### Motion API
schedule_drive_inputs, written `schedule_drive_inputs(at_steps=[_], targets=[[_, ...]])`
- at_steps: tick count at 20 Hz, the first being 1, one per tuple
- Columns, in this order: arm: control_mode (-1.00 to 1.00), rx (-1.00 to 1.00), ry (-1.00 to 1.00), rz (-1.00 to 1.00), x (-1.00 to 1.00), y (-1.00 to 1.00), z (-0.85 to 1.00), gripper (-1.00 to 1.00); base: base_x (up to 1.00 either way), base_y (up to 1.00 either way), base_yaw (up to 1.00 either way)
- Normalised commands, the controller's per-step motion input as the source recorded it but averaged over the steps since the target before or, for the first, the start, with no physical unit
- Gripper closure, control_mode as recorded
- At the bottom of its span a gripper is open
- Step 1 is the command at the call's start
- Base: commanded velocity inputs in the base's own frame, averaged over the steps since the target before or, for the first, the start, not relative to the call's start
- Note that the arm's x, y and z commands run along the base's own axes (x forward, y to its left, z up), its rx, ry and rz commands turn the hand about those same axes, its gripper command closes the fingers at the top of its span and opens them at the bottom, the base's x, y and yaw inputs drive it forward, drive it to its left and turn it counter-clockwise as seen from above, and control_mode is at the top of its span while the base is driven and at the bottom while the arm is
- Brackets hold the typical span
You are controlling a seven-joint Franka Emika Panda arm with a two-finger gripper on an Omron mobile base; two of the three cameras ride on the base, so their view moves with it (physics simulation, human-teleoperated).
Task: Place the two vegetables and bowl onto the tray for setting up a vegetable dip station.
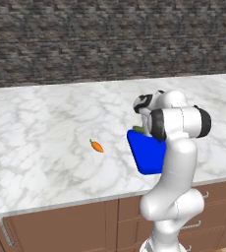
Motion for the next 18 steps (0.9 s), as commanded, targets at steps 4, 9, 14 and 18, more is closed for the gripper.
schedule_drive_inputs(at_steps=[4,9,14,18], targets=[[-1.0,0.0,0.0,0.17,0.06,-0.13,-0.16,1.0,0.0,0.0,0.0],[-1.0,0.0,0.0,0.06,0.06,0.0,-0.08,1.0,0.0,0.0,0.0],[-1.0,0.0,0.0,0.01,0.1,0.0,-0.01,1.0,0.0,0.0,0.0],[-1.0,0.0,0.0,0.0,0.13,0.0,-0.02,1.0,0.0,0.0,0.0]])
